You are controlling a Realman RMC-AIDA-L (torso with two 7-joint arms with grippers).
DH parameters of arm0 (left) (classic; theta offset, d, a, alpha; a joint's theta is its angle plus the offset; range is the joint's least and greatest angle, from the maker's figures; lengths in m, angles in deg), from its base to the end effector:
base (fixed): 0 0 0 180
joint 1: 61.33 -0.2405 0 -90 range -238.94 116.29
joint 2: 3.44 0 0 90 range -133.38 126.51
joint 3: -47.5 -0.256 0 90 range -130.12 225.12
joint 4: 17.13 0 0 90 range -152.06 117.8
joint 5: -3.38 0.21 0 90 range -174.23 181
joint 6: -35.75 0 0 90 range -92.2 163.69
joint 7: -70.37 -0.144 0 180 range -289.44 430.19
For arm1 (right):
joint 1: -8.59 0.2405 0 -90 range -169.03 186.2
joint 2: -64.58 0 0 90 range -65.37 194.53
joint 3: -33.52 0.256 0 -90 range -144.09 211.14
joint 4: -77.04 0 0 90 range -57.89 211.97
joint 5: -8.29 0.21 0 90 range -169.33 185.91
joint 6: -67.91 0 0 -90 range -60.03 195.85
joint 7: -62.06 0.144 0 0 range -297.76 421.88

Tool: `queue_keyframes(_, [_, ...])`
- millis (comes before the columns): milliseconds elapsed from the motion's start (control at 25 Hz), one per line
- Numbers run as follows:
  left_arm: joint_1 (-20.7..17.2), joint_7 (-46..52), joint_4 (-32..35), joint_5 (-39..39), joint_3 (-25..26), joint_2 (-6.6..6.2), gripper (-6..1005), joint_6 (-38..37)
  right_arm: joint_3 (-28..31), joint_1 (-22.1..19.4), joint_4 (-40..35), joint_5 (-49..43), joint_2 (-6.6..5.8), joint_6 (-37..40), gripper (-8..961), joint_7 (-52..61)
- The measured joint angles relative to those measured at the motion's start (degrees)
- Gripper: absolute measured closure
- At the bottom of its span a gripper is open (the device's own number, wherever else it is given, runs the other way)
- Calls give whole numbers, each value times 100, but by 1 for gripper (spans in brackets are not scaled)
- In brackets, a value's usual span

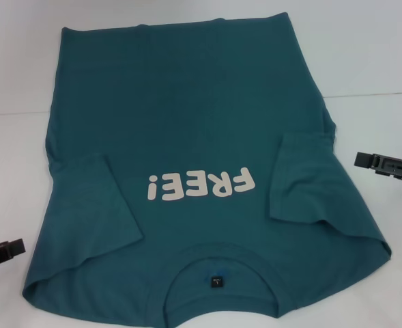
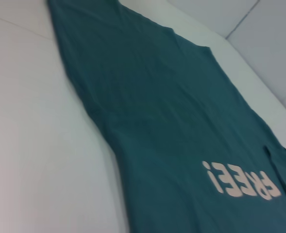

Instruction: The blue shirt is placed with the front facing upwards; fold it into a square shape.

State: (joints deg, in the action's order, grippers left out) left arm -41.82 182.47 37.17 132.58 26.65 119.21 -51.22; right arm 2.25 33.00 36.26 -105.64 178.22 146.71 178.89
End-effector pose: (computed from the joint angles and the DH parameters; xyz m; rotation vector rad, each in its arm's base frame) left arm -0.3517 0.2818 0.0580 -2.1041 -1.4767 -0.5931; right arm 0.3359 0.3375 0.0769 -2.0597 1.4929 0.7734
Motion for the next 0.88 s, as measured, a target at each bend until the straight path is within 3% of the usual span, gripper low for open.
queue_keyframes(240, [49,203,-21,325,-25,-13,649,43,-58,29,-8,-35,0,34,27,-25])
queue_keyframes(680, [9,348,57,449,-458,47,185,43,-66,-14,-21,-50,-2,152,27,-24])
queue_keyframes(880, [6,339,60,449,-468,49,89,56,-64,-16,-25,-51,-6,163,26,-28])
